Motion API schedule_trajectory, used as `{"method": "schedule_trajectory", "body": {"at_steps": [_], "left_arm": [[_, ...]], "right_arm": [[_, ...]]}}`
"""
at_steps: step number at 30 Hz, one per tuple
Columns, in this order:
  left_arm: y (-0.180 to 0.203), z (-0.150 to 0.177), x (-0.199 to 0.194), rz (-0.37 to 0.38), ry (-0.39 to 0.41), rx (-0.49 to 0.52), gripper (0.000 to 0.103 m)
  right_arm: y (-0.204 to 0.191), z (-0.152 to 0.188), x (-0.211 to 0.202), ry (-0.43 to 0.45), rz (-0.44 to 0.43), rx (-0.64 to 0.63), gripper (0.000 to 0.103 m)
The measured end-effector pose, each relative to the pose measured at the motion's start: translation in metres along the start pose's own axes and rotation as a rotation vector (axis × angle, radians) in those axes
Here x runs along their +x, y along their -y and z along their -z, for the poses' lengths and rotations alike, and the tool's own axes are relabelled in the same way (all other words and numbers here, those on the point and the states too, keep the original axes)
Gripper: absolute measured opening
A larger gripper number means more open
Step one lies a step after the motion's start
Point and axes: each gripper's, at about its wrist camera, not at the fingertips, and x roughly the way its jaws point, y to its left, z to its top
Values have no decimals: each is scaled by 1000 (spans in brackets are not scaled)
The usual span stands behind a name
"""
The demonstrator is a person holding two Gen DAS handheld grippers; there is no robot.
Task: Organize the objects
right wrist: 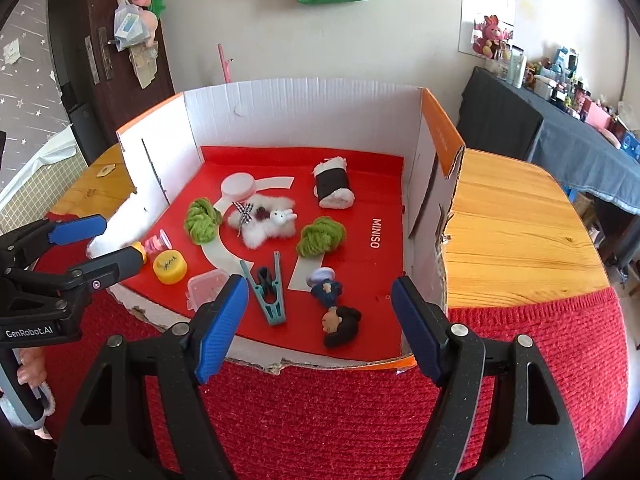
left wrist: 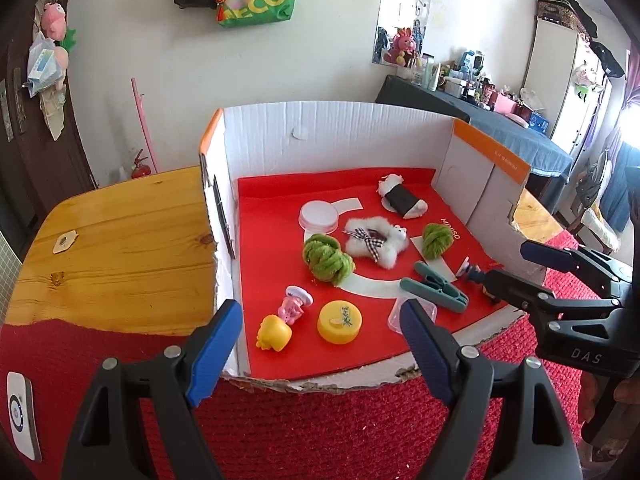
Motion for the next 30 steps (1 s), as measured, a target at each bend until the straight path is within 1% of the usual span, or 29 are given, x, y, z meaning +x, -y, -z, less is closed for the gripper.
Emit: {"method": "schedule_trajectory", "body": {"at_steps": [11, 30], "left_arm": [[0, 2, 4, 14, -13, -20, 83], [0, 4, 8, 14, -16, -25, 83]], "right_arm": [[0, 4, 2, -14, -3, 6, 74], [2, 3, 6, -28, -8, 14, 74]]}}
